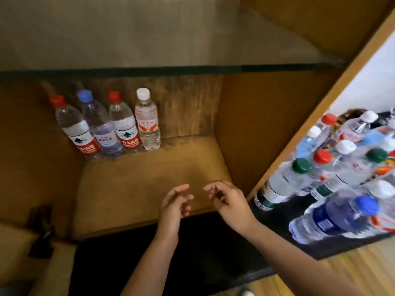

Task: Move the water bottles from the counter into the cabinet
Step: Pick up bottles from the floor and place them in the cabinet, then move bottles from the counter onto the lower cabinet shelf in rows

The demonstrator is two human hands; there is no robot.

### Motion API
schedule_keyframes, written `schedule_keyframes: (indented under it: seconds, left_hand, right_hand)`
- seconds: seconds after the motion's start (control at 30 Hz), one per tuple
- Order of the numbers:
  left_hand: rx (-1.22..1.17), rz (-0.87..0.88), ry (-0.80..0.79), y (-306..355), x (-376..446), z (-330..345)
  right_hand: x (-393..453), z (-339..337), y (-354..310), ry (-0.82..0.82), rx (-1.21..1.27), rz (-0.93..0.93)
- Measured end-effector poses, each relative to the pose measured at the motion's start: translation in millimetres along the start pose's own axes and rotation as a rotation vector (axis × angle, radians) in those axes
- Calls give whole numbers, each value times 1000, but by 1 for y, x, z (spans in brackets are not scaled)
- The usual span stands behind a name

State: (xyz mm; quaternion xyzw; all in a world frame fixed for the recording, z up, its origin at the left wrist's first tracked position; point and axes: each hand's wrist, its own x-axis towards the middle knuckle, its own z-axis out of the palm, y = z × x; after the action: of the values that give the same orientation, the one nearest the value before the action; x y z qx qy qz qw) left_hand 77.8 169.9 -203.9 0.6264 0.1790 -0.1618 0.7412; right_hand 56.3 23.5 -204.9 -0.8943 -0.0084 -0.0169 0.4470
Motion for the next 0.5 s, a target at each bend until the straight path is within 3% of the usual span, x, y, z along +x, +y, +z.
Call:
schedule_keyframes:
  seconds: [0.5]
  left_hand:
    - [281, 107, -209, -94, -73, 166]
  right_hand:
    - [-177, -161, 115, 464, 34, 84]
